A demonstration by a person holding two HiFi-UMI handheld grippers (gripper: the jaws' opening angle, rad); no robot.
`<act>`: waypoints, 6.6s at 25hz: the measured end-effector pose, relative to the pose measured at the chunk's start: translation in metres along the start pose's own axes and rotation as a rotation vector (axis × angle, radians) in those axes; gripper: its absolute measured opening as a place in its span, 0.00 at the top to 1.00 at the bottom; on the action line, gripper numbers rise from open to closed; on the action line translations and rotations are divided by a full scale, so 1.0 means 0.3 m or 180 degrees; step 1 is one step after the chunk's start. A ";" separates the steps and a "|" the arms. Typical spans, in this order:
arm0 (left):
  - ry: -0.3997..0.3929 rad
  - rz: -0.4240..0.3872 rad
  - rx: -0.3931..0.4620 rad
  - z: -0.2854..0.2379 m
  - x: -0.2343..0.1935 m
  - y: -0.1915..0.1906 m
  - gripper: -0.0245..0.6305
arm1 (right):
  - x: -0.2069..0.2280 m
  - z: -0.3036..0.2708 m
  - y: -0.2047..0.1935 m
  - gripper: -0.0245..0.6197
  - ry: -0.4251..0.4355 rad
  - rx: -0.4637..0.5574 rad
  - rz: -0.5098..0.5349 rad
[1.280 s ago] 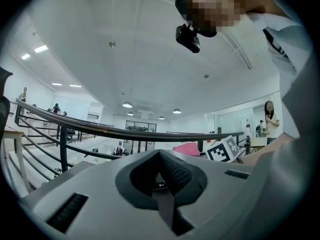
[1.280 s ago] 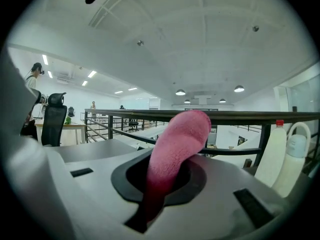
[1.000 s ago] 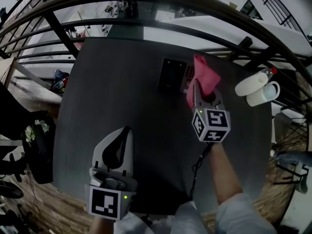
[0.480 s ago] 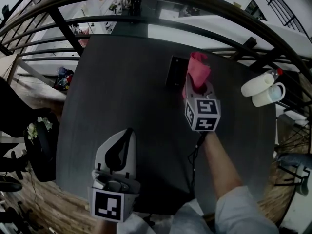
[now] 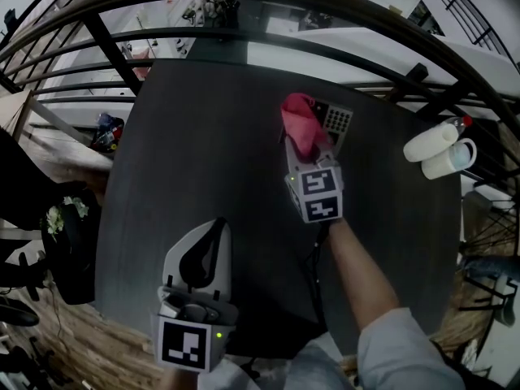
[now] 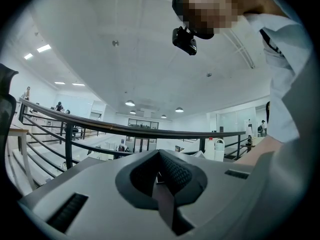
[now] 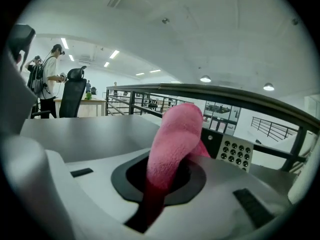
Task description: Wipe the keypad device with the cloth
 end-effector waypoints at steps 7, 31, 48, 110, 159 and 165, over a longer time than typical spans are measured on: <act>-0.0011 0.0000 -0.0015 0.005 0.005 0.006 0.96 | -0.027 0.014 -0.076 0.91 0.0203 -0.0277 -0.0135; 0.0000 -0.0058 0.0044 -0.020 0.009 0.048 0.96 | 0.288 0.308 -0.137 0.91 -0.0573 -0.0305 -0.0555; 0.0027 -0.0059 0.0069 -0.014 0.011 0.042 0.96 | 0.263 0.137 0.246 0.91 -0.0647 0.0319 0.1196; -0.0144 -0.0112 0.0036 0.036 0.067 0.054 0.96 | 0.267 0.238 -0.282 0.91 -0.0867 -0.0010 -0.3316; -0.0354 -0.0489 0.0453 0.174 0.308 0.272 0.96 | -0.068 1.036 0.157 0.92 -0.0266 0.1072 -0.0889; -0.0370 -0.0484 0.0524 0.184 0.336 0.299 0.96 | -0.085 1.116 0.184 0.91 -0.0330 0.1185 -0.0755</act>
Point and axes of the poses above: the fingertips, and each gripper's own axes: z backward along the fingers, x to its right, y out of its top, the point moved 10 cm from there along z, backward along the fingers, and after that the axes turned 1 degree about -z, right-handed, at the moved point
